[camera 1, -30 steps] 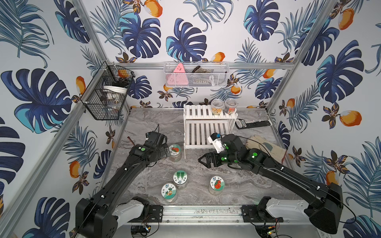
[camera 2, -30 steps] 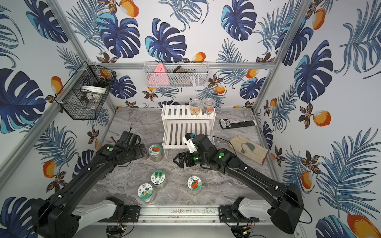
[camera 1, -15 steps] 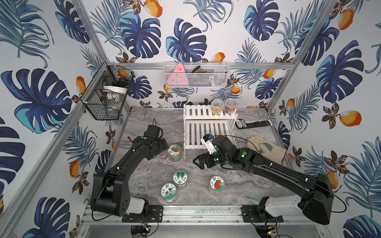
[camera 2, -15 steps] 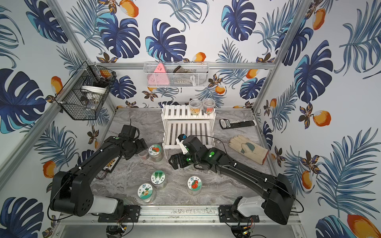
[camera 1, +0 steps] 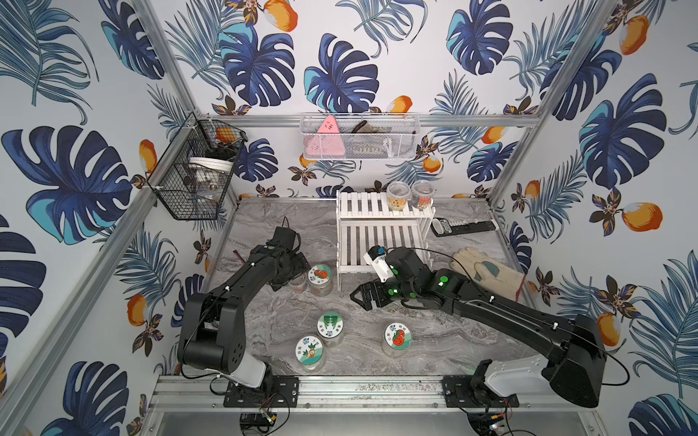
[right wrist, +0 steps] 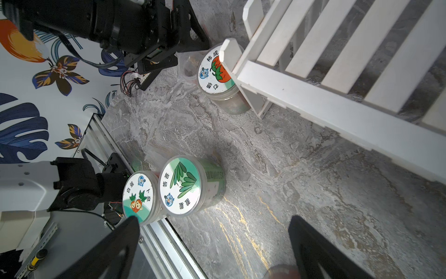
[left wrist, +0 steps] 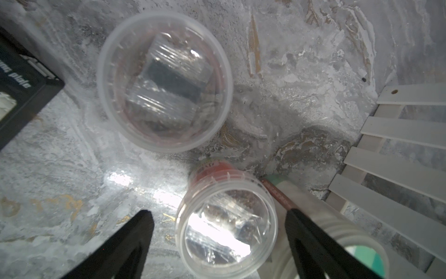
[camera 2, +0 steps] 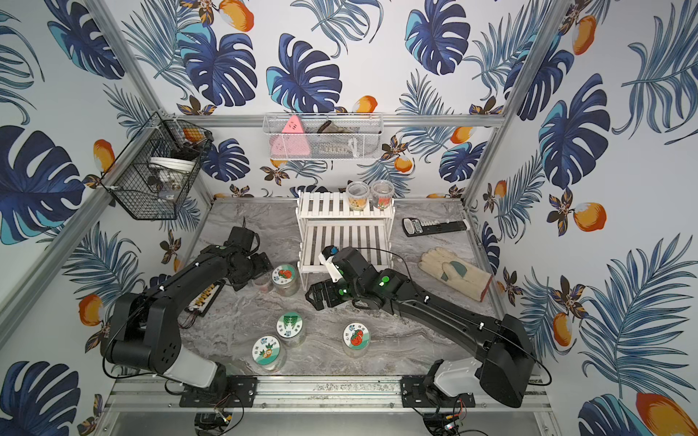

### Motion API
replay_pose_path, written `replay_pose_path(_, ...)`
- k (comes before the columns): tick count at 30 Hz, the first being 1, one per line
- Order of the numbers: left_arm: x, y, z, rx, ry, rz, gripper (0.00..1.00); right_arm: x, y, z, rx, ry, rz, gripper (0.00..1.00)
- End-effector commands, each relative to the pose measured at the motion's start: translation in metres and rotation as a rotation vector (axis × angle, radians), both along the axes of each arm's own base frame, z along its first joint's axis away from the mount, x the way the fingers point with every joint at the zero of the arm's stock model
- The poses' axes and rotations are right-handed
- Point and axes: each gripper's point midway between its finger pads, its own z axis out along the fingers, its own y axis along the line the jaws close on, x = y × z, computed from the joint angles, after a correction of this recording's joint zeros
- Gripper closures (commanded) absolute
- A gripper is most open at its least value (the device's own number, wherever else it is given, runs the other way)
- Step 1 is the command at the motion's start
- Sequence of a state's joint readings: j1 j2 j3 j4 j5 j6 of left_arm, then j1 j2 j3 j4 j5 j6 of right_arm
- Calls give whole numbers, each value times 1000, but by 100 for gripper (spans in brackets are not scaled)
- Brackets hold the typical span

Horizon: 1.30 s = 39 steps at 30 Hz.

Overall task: Place the seed container on the shelf
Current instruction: Pick up the seed jar at the center of the board.

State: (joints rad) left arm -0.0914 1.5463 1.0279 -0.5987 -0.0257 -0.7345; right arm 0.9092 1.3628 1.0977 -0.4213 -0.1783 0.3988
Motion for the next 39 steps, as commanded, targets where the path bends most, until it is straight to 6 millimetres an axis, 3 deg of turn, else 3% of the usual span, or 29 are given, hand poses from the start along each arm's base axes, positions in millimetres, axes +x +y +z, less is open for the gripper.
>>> replay_pose_path(1,9,-4,-3,-23,-15,0,7,0,4,5,13,-13,19,0)
replay_pose_path(7,2,0,-10,-1,14,-1,11,0,5,-1,16,-3,18,0)
replay_pose_path(27,-69,19,-6,63,46,60,17,-2,9,-4,14,9,45,0)
replay_pose_path(39,-57,23,2,145,41,-41,4,0,17,-6,15,19,62,0)
